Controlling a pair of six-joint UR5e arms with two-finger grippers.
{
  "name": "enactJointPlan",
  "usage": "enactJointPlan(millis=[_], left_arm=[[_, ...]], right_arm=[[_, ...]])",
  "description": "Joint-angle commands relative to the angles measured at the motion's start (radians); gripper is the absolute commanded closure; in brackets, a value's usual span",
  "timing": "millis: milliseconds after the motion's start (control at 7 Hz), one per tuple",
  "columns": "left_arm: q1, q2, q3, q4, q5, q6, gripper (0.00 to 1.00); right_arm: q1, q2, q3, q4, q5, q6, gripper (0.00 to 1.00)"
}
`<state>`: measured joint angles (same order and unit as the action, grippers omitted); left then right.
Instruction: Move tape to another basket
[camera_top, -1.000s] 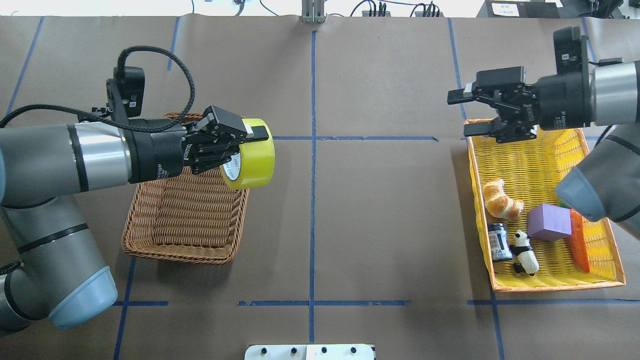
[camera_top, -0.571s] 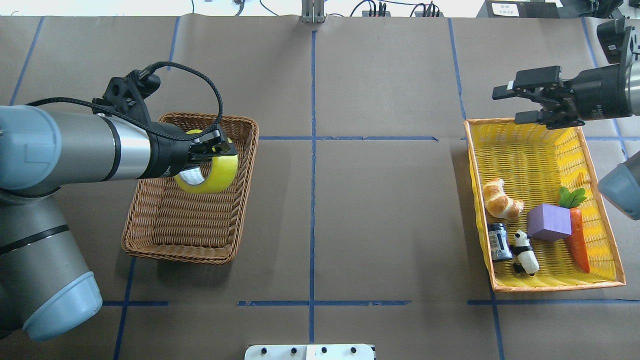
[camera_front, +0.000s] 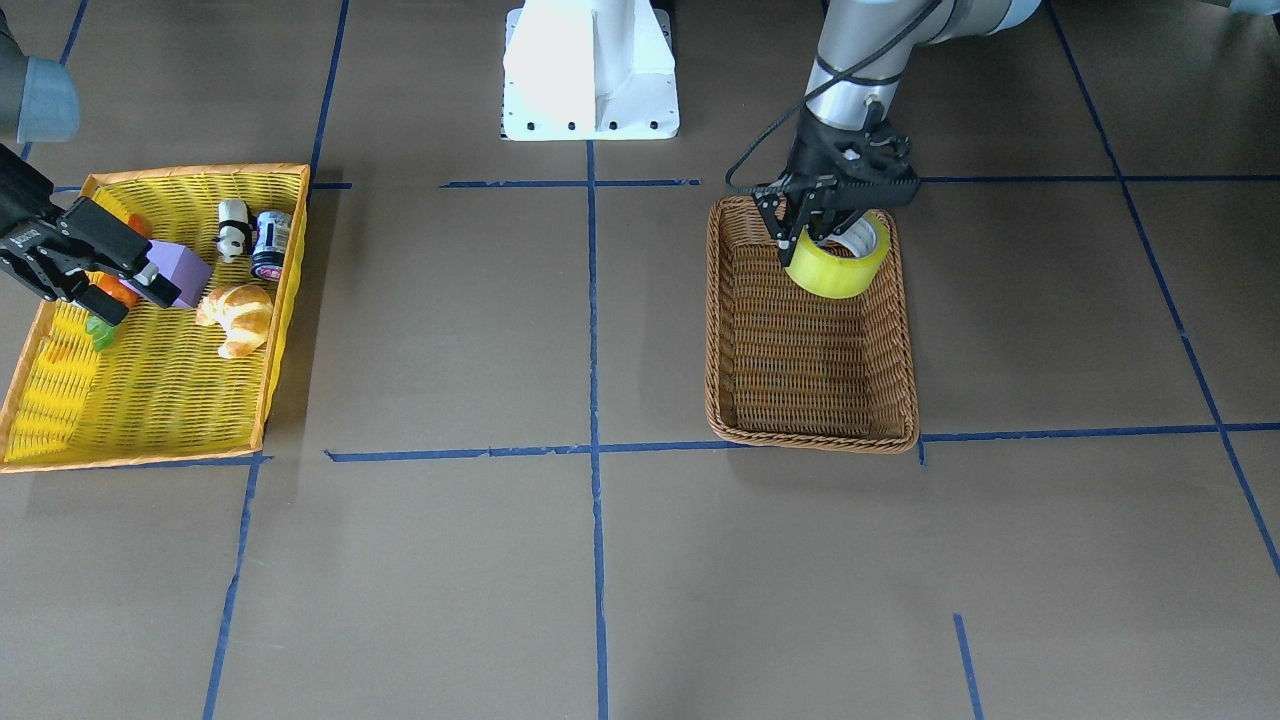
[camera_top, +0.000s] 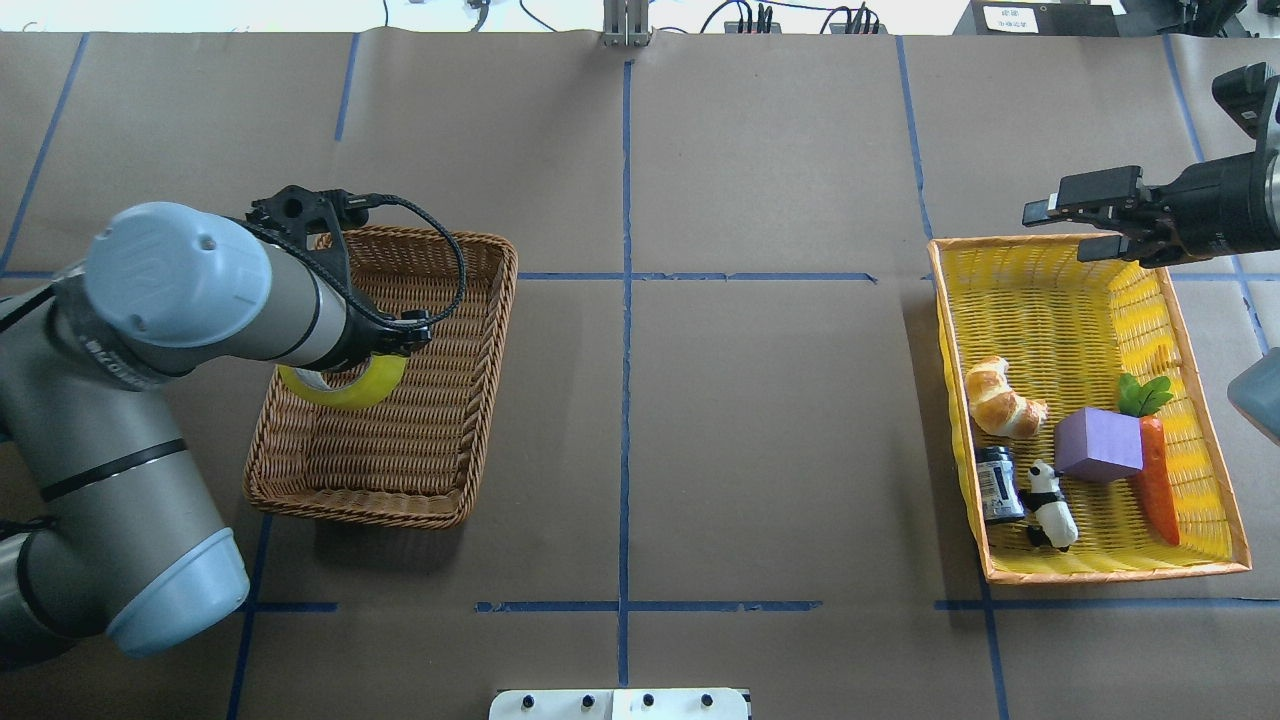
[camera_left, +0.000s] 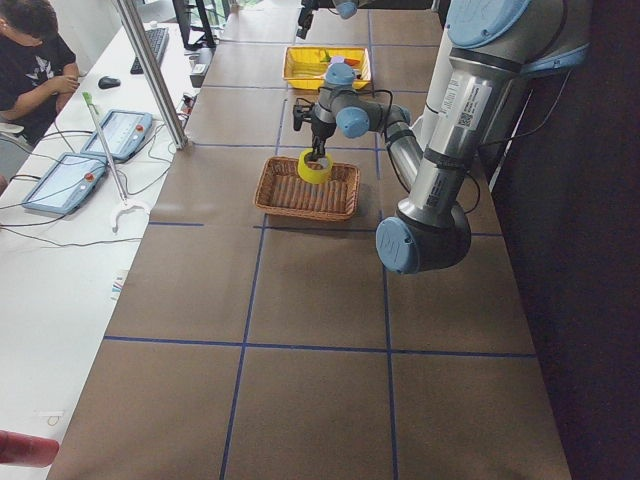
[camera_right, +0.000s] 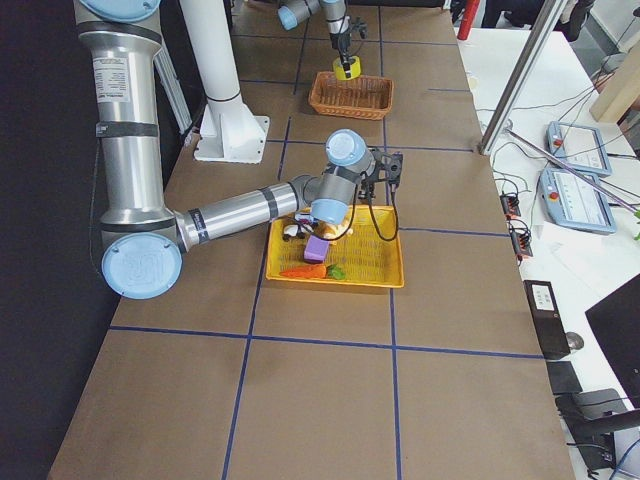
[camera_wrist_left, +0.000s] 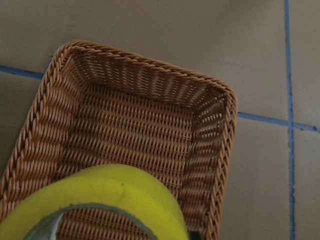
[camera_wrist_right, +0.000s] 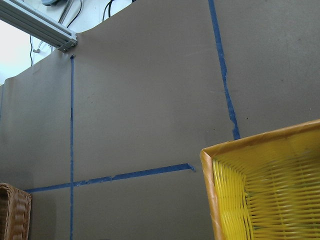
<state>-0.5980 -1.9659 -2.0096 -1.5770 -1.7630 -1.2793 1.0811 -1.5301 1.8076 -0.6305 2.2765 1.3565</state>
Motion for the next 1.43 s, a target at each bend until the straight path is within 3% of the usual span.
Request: enactJointPlan(millis=[0,429,857,1000,1143,1286], left_arm=[[0.0,-0.016,0.119,-0.045,-0.053,0.055,1.0],[-0.002,-0.018,0.276,-0.225,-0.121,0.054,1.0],[0.001,-0.019,0.295,-0.228,-0.131,0.055,0.91],[0.006,-0.019,0.296,-0.228,-0.131,0.055,0.58],[0.007,-0.021,0.295,-0.228,-0.131,0.055,0.01],[0.006,-0.025,0.279,-0.222,-0.133,0.055,0.0]], right_arm=[[-0.003,-0.002,-0.001,-0.002,-0.002,-0.002,0.0],[-0.026,0.002,0.001,-0.002,-0.035,-0.002,0.0],[-0.029,0.008,0.001,-0.002,-0.035,0.0,0.0],[-0.029,0.008,-0.001,-0.002,-0.035,0.0,0.0],[-0.029,0.011,-0.001,-0.002,-0.034,0.0,0.0],[-0.029,0.011,0.001,-0.002,-0.034,0.0,0.0]])
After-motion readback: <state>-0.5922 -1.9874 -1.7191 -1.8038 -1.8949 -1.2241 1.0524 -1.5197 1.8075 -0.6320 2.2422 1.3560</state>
